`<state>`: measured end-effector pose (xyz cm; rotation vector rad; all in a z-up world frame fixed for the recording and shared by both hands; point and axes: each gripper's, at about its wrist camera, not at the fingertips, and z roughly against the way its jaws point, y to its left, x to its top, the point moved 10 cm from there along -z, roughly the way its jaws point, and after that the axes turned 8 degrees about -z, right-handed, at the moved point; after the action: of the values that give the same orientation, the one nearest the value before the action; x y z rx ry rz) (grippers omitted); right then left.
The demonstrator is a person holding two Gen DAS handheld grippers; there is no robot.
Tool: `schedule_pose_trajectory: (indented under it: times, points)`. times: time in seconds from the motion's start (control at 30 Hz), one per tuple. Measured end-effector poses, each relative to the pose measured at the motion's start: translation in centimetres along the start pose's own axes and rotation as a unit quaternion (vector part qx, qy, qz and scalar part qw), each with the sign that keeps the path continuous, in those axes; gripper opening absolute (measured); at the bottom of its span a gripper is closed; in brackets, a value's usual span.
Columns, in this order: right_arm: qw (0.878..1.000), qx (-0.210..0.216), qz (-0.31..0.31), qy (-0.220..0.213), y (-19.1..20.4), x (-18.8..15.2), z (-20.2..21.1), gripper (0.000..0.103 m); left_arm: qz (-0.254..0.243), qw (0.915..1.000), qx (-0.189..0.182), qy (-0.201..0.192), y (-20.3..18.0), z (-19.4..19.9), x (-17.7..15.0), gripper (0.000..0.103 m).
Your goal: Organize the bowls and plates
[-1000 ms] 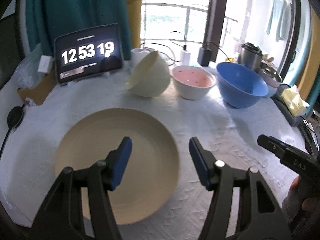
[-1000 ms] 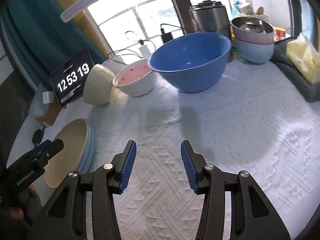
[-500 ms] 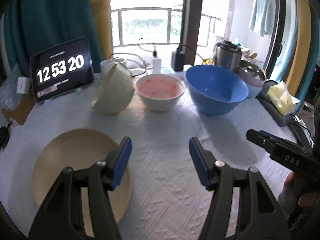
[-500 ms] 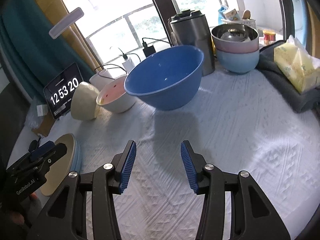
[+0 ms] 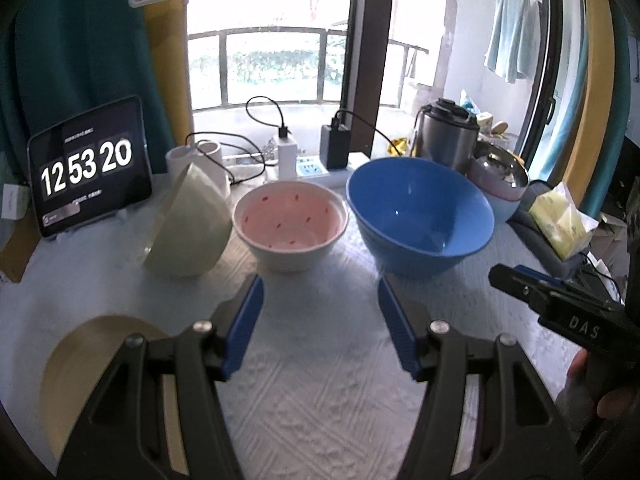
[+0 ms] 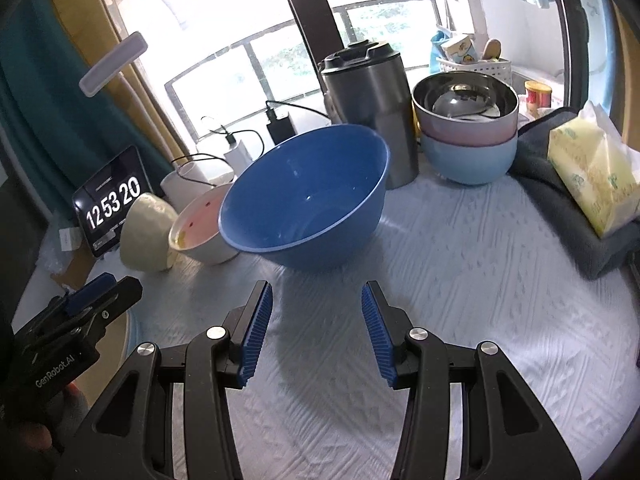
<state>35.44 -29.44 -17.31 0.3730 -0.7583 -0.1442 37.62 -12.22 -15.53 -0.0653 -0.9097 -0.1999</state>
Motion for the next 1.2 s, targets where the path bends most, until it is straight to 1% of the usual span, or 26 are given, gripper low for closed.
schedule_pose_trajectory:
  times: [0.27, 0.3, 0.33, 0.43, 0.63, 0.93, 1.2]
  points:
    - [0.999, -0.001, -0.016, -0.036, -0.3, 2.9, -0.2, 0.049, 0.003, 0.9991, -0.031, -0.030, -1.0, -1.6, 2.5, 0.061]
    - [0.999, -0.001, -0.019, -0.042, -0.4, 3.3, -0.2, 0.050, 0.004, 0.9990, -0.033, -0.030, -1.2, -1.9, 2.7, 0.061]
    - [0.999, -0.003, -0.022, -0.045, -0.6, 3.7, -0.2, 0.054, 0.005, 0.9990, -0.034, -0.030, -1.3, -2.1, 2.8, 0.061]
    - [0.998, -0.008, -0.027, -0.050, -0.9, 4.5, -0.9, 0.055, 0.000, 0.9990, -0.034, -0.029, -1.7, -2.9, 3.1, 0.061]
    - [0.998, -0.029, -0.029, -0.047, -1.6, 5.0, -2.7, 0.055, -0.005, 0.9993, -0.031, -0.020, -2.2, -4.3, 3.1, 0.061]
    - [0.998, -0.055, -0.028, -0.022, -2.5, 3.9, -4.7, 0.055, -0.002, 0.9999, -0.015, -0.004, -1.9, -5.7, 2.7, 0.061]
    - [0.998, -0.059, -0.034, -0.009, -2.9, 3.2, -5.4, 0.055, -0.014, 0.9998, -0.013, 0.008, -2.4, -6.4, 2.5, 0.061]
